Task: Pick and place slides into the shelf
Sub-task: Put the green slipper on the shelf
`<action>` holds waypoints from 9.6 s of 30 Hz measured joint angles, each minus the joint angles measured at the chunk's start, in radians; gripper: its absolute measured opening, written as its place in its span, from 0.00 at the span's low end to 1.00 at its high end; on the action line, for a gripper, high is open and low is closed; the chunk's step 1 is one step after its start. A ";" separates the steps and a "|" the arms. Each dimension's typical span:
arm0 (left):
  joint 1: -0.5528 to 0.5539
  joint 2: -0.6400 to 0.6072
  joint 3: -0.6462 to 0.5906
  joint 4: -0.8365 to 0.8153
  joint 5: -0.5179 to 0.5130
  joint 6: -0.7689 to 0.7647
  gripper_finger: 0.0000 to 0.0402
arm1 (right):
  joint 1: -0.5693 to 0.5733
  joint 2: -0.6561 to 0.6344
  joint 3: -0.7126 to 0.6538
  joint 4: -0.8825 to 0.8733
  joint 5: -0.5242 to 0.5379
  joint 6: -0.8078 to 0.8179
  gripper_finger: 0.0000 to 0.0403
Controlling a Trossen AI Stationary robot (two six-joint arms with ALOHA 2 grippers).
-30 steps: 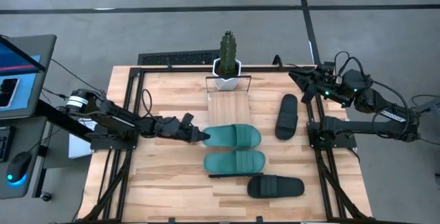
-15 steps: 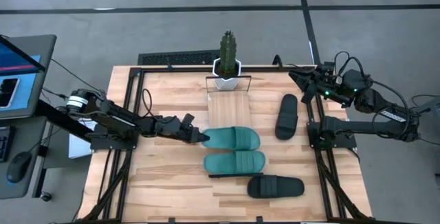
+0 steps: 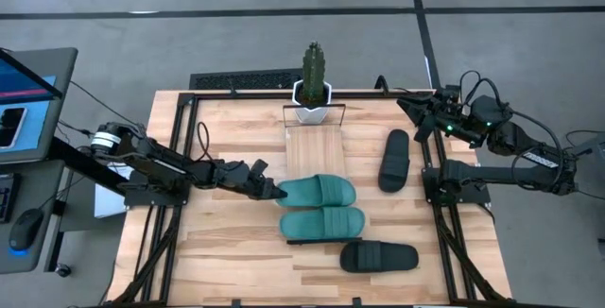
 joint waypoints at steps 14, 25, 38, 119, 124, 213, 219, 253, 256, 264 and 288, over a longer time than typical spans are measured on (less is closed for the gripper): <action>0.008 0.000 0.000 -0.024 0.064 0.068 0.37 | 0.000 0.000 0.000 0.000 0.000 0.000 0.18; 0.047 0.000 0.000 -0.081 0.131 0.075 0.38 | 0.000 0.000 0.000 0.000 0.000 0.000 0.18; 0.083 0.000 0.000 -0.099 0.159 0.078 0.38 | 0.000 0.000 0.000 0.000 0.000 0.000 0.18; 0.090 -0.064 0.004 -0.306 0.191 0.212 0.52 | 0.000 0.000 0.000 -0.007 -0.005 0.000 0.18; 0.108 -0.110 0.004 -0.329 0.199 0.236 0.52 | 0.000 0.000 0.000 -0.007 -0.005 0.000 0.18; 0.186 -0.109 0.135 -0.610 0.075 0.845 0.00 | 0.000 0.000 0.000 -0.006 -0.005 -0.054 0.02; 0.186 -0.110 0.135 -0.608 0.093 0.854 0.00 | 0.000 0.000 0.000 -0.006 -0.005 -0.054 0.02; 0.175 -0.111 0.135 -0.521 0.224 0.947 0.00 | 0.000 0.000 0.000 -0.006 -0.008 -0.044 0.02; 0.166 -0.111 0.135 -0.522 0.213 0.947 0.00 | 0.000 0.000 0.000 -0.006 -0.021 -0.044 0.02; 0.165 -0.125 0.135 -0.538 0.142 0.949 0.00 | 0.001 0.032 0.001 -0.042 -0.175 -0.034 0.02; 0.148 -0.423 0.134 -0.918 -0.099 0.938 0.00 | 0.126 0.499 0.000 -0.352 -0.209 -0.019 0.00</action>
